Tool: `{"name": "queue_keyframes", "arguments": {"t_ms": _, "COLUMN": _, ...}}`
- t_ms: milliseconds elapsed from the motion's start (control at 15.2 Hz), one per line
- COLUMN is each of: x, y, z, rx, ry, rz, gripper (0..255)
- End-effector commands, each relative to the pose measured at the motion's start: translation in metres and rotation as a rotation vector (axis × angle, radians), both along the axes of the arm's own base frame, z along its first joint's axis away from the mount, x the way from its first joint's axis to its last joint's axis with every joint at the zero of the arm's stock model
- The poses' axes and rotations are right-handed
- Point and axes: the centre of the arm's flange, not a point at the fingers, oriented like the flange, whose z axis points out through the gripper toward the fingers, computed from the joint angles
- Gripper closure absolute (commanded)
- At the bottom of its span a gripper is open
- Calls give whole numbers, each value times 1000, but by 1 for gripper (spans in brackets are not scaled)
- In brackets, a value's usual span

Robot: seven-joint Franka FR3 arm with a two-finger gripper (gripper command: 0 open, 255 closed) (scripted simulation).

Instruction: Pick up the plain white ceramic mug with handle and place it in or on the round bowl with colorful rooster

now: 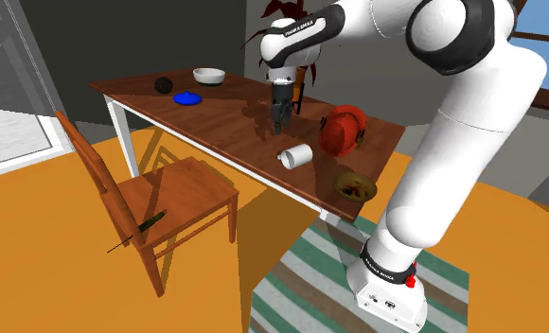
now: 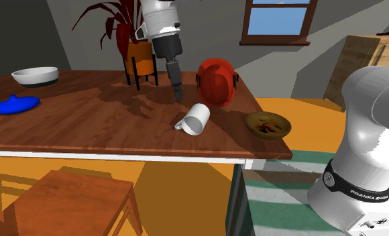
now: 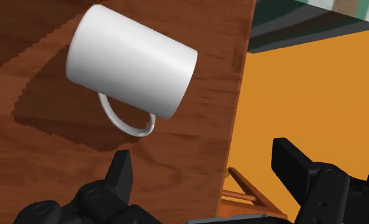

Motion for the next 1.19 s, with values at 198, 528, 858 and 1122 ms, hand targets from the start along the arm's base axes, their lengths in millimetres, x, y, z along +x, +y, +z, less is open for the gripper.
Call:
{"name": "queue_keyframes", "arguments": {"t_ms": 198, "x": 36, "y": -23, "z": -60, "rx": 2, "ry": 95, "rz": 47, "gripper": 0}}
{"name": "queue_keyframes", "arguments": {"t_ms": 528, "x": 61, "y": -41, "z": -111, "rx": 3, "ry": 171, "rz": 84, "gripper": 0}}
{"name": "queue_keyframes", "arguments": {"t_ms": 858, "x": 52, "y": -40, "z": -136, "rx": 3, "ry": 171, "rz": 84, "gripper": 0}}
{"name": "queue_keyframes", "arguments": {"t_ms": 1122, "x": 47, "y": -39, "z": -149, "rx": 3, "ry": 171, "rz": 84, "gripper": 0}}
